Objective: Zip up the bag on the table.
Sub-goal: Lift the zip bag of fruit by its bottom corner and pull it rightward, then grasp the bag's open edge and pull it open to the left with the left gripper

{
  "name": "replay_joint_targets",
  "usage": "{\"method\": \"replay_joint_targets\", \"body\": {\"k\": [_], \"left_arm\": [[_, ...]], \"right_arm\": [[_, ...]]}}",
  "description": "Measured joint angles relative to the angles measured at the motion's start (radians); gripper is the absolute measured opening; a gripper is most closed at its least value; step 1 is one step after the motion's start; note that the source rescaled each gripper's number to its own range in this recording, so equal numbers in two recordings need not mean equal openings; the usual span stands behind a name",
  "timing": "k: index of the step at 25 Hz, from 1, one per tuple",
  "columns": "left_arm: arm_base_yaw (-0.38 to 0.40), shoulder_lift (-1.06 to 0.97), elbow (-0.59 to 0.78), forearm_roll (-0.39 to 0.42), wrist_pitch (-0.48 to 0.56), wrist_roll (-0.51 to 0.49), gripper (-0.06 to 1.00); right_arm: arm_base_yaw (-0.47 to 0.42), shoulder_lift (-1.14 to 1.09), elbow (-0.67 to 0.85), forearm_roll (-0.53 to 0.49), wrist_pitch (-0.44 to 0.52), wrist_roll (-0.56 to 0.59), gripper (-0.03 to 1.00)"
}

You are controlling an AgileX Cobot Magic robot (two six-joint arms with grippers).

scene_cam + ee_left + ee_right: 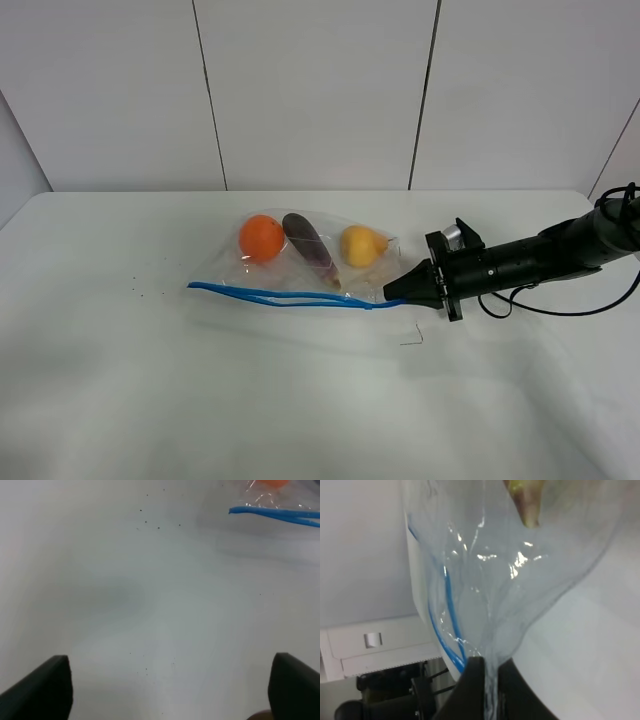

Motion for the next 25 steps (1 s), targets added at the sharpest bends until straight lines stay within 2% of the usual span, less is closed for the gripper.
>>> {"method": "replay_joint_targets", "body": {"k": [9,18,20,25], "left_arm": [[0.0,0.0,0.0,0.0,0.0,0.0,1.0],[0.0,0.0,0.0,0.001,0.0,0.0,1.0],[0.0,0.0,0.0,0.02,0.0,0.0,1.0],[0.0,0.0,0.0,0.127,-0.01,0.0,1.0]], "right_arm": [[0.0,-0.117,0.001,0.064,-0.001,0.071,0.0],[0.012,-0.128,0.001,0.086,-0.001,0.103,0.0],[0.012,-0.128,0.001,0.099,-0.001,0.107,0.0],[0.012,-0.128,0.001,0.112,-0.001,0.107,0.0]]}}
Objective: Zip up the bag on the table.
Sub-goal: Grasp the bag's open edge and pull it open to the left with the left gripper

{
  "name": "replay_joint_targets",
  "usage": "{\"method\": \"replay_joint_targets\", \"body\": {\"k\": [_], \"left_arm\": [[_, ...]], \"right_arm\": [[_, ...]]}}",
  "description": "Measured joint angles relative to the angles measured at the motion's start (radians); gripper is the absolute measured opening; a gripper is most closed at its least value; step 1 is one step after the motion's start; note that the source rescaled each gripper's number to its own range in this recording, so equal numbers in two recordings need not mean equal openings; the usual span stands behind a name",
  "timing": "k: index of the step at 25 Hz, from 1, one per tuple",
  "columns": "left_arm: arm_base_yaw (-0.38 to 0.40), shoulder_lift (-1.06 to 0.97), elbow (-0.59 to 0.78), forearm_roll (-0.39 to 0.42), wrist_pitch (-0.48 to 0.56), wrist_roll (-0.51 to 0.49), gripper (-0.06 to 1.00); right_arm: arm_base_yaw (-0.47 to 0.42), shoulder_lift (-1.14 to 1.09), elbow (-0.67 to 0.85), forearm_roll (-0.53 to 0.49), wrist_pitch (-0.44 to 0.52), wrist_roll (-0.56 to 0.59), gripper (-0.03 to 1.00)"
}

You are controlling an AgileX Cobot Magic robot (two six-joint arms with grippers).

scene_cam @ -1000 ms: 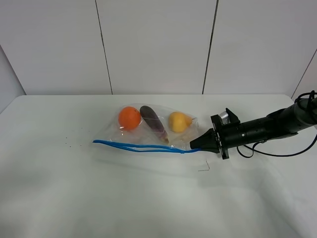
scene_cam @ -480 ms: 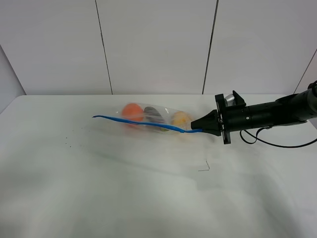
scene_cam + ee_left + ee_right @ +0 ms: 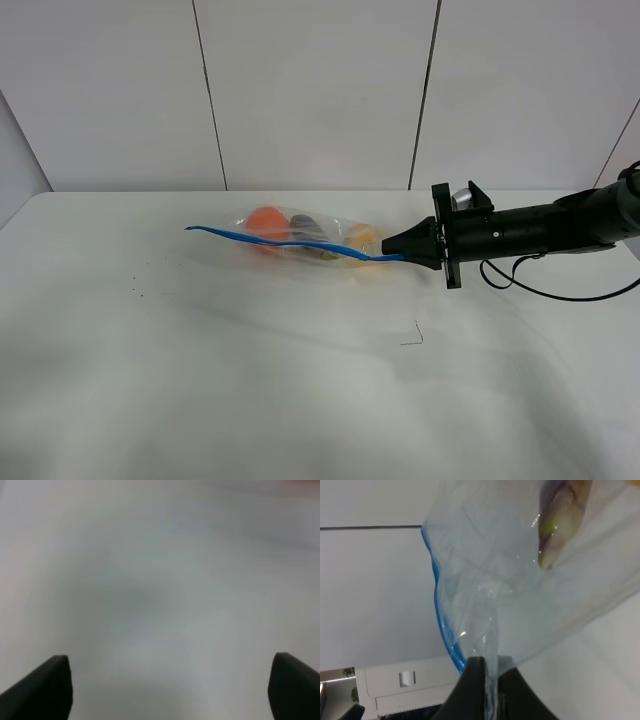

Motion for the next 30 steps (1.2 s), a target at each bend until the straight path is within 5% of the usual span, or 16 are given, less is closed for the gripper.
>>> {"method": "replay_joint_targets", "body": {"k": [20,30], "left_arm": [[0.0,0.022,-0.031,0.013,-0.017,0.0,0.99],[0.0,0.569,-0.309,-0.068,-0.126,0.073,0.99]], "right_arm": [[0.0,0.0,0.0,0.004,0.0,0.0,0.0],[0.0,0.0,0.0,0.006,0.0,0.0,0.0]]}}
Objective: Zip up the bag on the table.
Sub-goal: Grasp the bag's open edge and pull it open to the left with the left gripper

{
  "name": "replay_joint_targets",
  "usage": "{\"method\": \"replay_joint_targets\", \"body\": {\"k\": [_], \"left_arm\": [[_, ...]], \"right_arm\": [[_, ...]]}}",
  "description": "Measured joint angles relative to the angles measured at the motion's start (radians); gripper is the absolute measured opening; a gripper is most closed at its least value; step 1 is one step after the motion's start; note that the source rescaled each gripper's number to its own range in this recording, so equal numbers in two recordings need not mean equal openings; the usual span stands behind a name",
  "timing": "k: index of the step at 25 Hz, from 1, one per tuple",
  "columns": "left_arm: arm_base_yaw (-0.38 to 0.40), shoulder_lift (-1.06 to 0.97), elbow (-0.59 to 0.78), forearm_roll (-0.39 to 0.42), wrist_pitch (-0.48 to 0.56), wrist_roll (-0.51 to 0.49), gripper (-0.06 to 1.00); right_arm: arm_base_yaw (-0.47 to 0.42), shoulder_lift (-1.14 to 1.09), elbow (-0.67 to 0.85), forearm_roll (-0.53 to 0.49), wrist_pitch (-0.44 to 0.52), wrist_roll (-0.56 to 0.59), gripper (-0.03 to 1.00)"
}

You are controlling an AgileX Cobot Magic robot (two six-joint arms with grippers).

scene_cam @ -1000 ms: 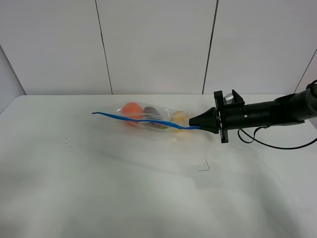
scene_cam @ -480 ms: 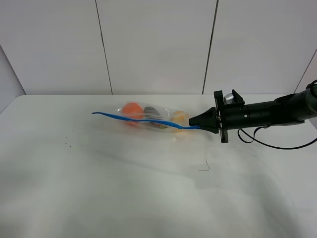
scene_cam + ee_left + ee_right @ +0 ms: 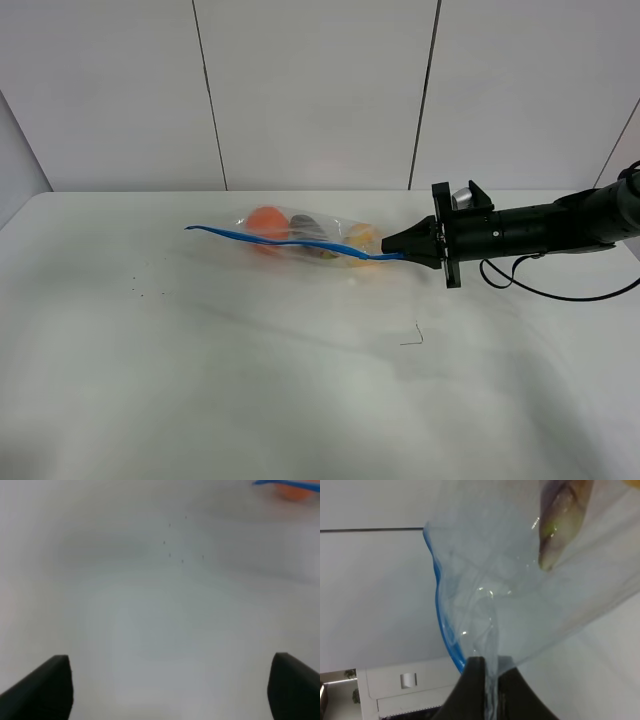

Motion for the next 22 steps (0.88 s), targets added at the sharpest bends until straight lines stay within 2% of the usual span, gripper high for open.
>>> {"method": "replay_joint_targets", "body": {"k": [4,6,8,12,14,17,19,22], "left_arm": [[0.0,0.207,-0.08,0.0,-0.124,0.122,0.99],[0.0,0.289,-0.104,0.0,-0.181,0.235,0.98],[0.0,0.361,-0.109,0.0,-0.246,0.386,0.98],[0.0,0.471,-0.109,0.0,-0.372,0.784,0.98],[-0.002,0.515,-0.109,-0.012,-0.423,0.951,0.98],[-0.028,0.572,-0.109,-0.103,-0.472,1.062,0.98],[-0.065,0.604,-0.109,-0.195,-0.482,1.082,0.98],[-0.154,0.646,-0.109,-0.265,-0.497,1.098,0.98]], "right_arm": [[0.0,0.0,0.0,0.0,0.0,0.0,0.0],[0.0,0.0,0.0,0.0,0.0,0.0,0.0],[0.0,0.0,0.0,0.0,0.0,0.0,0.0],[0.0,0.0,0.0,0.0,0.0,0.0,0.0],[0.0,0.0,0.0,0.0,0.0,0.0,0.0],[0.0,0.0,0.0,0.0,0.0,0.0,0.0],[0.0,0.0,0.0,0.0,0.0,0.0,0.0],[0.0,0.0,0.0,0.0,0.0,0.0,0.0]]}}
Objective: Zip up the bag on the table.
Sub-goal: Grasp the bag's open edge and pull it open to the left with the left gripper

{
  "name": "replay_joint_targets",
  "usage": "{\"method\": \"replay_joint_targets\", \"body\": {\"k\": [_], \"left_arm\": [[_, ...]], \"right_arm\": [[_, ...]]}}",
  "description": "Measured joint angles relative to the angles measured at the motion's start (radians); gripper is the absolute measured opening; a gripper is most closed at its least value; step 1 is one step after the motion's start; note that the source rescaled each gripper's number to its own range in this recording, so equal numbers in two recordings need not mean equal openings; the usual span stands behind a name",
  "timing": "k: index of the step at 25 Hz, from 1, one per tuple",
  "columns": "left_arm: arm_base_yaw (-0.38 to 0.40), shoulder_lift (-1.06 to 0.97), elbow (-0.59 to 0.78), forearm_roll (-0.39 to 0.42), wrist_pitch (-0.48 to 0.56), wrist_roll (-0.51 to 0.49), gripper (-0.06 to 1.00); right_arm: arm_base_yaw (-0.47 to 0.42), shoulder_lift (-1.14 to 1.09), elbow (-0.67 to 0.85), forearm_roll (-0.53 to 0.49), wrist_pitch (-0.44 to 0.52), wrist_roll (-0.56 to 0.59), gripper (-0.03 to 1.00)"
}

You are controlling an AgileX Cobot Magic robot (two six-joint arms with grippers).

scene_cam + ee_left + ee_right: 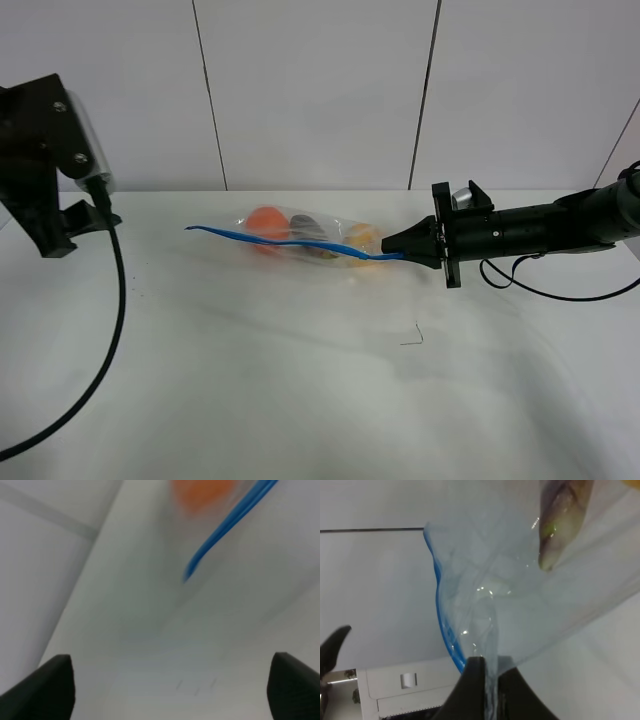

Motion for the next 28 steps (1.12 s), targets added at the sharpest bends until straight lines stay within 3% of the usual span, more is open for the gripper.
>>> {"method": "replay_joint_targets", "body": {"k": [6,9,15,22,28], "left_arm": [[-0.254,0.106,0.0,-0.016,-0.147,-0.019,0.98],[-0.376,0.176,0.0,-0.02,-0.26,-0.052,0.98],[-0.545,0.352,0.0,-0.021,-0.545,-0.065,0.98],[-0.643,0.549,-0.001,-0.024,-0.865,-0.095,0.98],[-0.652,0.662,-0.001,-0.024,-1.059,-0.15,0.98]], "right_arm": [[0.0,0.0,0.0,0.0,0.0,0.0,0.0],[0.0,0.0,0.0,0.0,0.0,0.0,0.0],[0.0,0.0,0.0,0.0,0.0,0.0,0.0],[0.0,0.0,0.0,0.0,0.0,0.0,0.0],[0.0,0.0,0.0,0.0,0.0,0.0,0.0]]}}
